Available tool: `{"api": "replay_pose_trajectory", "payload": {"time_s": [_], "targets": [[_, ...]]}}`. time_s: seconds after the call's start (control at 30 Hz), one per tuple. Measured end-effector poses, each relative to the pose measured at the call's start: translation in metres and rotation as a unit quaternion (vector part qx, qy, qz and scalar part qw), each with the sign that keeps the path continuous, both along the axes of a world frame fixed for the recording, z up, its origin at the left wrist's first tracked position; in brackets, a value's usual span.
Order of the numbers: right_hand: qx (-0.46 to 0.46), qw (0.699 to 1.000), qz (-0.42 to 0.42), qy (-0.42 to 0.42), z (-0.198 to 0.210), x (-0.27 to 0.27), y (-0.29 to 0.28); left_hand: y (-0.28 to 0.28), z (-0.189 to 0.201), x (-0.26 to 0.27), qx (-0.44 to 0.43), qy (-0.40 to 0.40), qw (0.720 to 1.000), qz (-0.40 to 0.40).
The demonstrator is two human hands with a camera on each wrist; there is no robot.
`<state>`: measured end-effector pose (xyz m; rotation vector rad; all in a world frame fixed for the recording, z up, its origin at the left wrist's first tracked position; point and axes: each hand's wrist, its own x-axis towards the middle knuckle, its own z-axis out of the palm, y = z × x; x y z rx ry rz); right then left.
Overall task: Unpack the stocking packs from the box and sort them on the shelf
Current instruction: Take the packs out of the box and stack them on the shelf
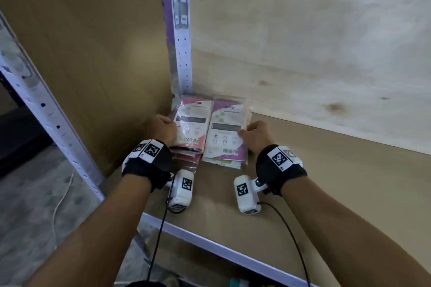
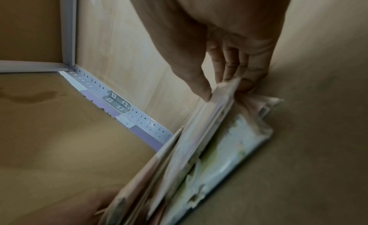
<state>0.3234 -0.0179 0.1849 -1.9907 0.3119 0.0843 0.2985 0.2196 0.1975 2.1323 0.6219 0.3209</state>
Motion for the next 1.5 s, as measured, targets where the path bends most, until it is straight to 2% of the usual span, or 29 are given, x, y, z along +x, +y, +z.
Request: {"api": "replay_pose_trajectory", "payload": {"time_s": [0.13,0.27,0.33,0.47,0.6,0.8,1.0,1.17,1.3,1.5], "targets": [[-0.037,0.999,0.025,-0.008,0.005,-0.003,-0.003,-0.006,0.011,-0.01,0.013,-0.023,1.0,0.001],[-0.064,0.996,0.029,-0.062,0.015,-0.024,-0.014,-0.014,0.028,-0.028,0.031,-0.067,0.997,-0.005],[-0.04,0.994,0.053,-0.083,0.023,-0.043,-0.02,-0.02,0.037,-0.041,-0.012,-0.09,0.995,-0.041],[-0.015,0.988,0.109,-0.105,0.045,-0.097,-0.036,-0.047,0.056,-0.081,-0.088,-0.152,0.978,-0.112],[-0.009,0.985,0.126,-0.115,0.059,-0.165,-0.061,-0.084,0.069,-0.14,-0.133,-0.178,0.959,-0.176],[-0.038,0.981,0.146,-0.122,0.058,-0.275,-0.116,-0.143,0.065,-0.241,-0.183,-0.205,0.915,-0.297],[-0.079,0.983,0.143,-0.082,0.03,-0.367,-0.162,-0.188,0.015,-0.324,-0.168,-0.13,0.886,-0.413],[-0.109,0.984,0.138,-0.006,-0.02,-0.414,-0.181,-0.213,-0.048,-0.354,-0.163,-0.054,0.873,-0.457],[-0.119,0.979,0.161,0.046,-0.062,-0.425,-0.19,-0.224,-0.103,-0.359,-0.147,0.043,0.863,-0.481],[-0.111,0.971,0.156,0.142,-0.125,-0.409,-0.189,-0.237,-0.172,-0.345,-0.113,0.132,0.862,-0.476]]}}
